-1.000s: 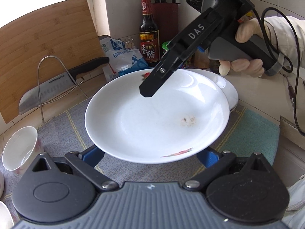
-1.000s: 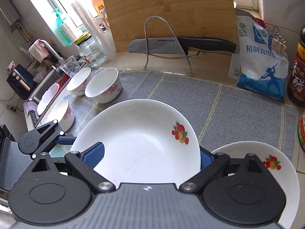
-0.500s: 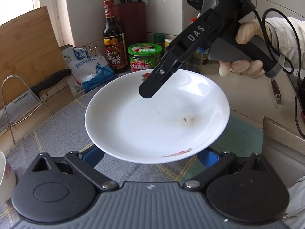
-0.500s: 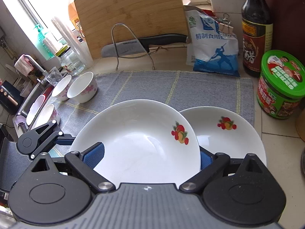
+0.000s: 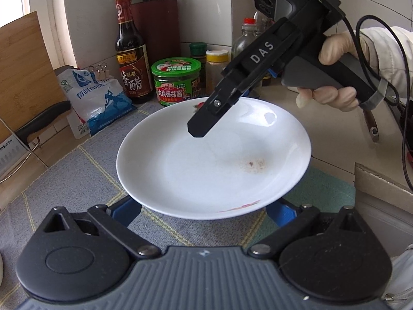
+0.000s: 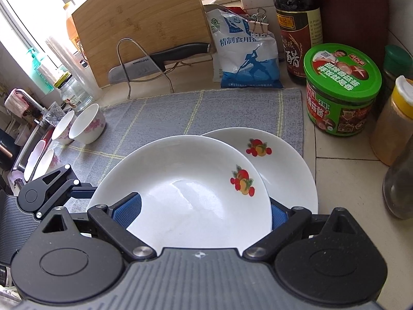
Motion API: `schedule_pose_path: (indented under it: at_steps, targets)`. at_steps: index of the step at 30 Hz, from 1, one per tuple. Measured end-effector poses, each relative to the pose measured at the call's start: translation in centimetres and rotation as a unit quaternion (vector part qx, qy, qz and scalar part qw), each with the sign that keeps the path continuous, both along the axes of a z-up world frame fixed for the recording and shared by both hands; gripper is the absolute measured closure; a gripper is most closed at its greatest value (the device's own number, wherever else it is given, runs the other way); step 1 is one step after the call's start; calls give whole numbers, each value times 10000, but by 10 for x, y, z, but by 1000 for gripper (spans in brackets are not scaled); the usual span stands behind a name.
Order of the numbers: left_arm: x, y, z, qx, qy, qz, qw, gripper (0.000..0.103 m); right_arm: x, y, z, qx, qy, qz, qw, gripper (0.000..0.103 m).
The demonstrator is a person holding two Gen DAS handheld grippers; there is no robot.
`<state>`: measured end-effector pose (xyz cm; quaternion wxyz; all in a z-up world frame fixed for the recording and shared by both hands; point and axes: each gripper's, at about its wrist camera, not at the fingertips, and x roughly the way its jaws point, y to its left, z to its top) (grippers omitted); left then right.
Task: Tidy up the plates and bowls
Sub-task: 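Lower the fruit-print plate onto the plate stack with the right tool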
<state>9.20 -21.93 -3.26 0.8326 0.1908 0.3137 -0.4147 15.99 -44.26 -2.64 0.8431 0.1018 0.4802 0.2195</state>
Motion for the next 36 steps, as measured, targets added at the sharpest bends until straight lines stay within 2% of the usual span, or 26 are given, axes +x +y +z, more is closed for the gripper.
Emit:
schedule_pose_path:
  at_steps: [22, 33, 36]
  targets:
    - [17, -12, -12, 77, 78, -62, 9999, 3, -4, -18, -8, -4, 81, -264, 9996, 3]
    - [19, -21, -14, 165, -132, -206, 9996, 2, -16, -30, -5, -41, 98, -474, 9988, 3]
    - [21, -23, -14, 123, -75, -218, 9997, 2, -18, -30, -1, -114, 78, -506, 9986, 3]
